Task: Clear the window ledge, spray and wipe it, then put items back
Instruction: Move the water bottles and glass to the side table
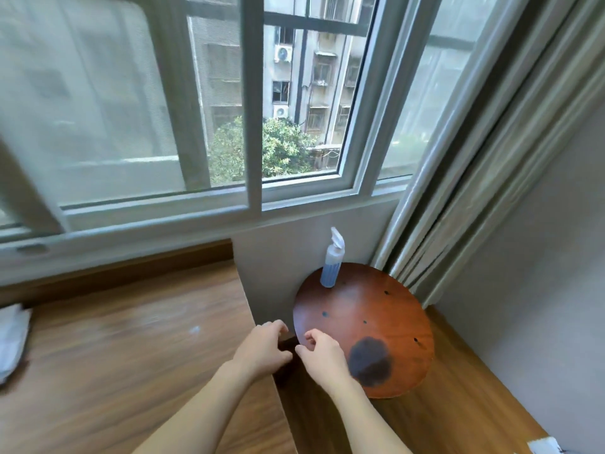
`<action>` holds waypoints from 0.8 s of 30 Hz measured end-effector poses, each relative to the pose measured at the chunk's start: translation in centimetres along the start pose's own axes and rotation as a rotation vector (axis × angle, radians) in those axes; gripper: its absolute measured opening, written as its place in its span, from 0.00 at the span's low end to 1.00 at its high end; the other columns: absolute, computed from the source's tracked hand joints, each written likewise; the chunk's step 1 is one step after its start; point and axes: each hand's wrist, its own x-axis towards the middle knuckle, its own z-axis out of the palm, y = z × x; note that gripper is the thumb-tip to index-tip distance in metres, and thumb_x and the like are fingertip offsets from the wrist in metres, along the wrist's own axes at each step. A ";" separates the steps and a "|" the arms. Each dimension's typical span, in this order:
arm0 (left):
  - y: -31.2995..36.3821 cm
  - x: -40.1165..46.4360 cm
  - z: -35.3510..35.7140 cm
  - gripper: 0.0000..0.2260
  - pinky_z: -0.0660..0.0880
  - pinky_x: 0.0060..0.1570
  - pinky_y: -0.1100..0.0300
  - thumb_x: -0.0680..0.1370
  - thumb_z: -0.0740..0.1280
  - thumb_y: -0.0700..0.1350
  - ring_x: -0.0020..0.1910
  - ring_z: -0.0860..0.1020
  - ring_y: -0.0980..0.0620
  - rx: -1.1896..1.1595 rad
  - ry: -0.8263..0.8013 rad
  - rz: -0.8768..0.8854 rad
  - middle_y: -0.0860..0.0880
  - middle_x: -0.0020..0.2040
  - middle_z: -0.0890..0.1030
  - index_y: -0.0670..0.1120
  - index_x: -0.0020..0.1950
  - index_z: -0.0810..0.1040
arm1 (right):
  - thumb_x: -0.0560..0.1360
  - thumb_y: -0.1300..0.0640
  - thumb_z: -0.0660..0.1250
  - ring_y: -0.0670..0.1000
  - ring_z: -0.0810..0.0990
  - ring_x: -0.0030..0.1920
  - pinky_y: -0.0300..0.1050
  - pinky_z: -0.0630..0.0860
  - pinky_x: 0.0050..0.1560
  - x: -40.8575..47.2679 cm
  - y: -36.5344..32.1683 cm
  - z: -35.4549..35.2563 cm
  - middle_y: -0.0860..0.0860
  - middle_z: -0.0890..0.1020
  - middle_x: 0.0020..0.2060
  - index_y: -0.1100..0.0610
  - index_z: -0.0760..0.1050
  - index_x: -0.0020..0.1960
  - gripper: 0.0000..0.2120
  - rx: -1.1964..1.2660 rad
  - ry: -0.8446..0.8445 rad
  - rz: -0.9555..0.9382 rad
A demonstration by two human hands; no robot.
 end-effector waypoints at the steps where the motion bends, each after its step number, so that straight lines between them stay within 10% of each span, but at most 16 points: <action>1: -0.1 -0.3 -0.4 0.21 0.71 0.55 0.60 0.72 0.69 0.52 0.61 0.74 0.51 -0.009 0.021 -0.016 0.51 0.60 0.77 0.51 0.64 0.73 | 0.78 0.46 0.66 0.52 0.77 0.64 0.46 0.73 0.63 0.0 -0.5 -0.1 0.48 0.79 0.65 0.47 0.74 0.68 0.19 0.000 -0.004 -0.024; 24: -22.6 -22.4 -15.8 0.23 0.69 0.57 0.63 0.71 0.72 0.52 0.61 0.74 0.55 -0.216 0.492 -0.494 0.54 0.58 0.76 0.51 0.64 0.73 | 0.78 0.48 0.65 0.48 0.75 0.64 0.43 0.71 0.64 -9.4 -27.0 19.1 0.46 0.77 0.66 0.49 0.73 0.69 0.19 -0.171 -0.328 -0.627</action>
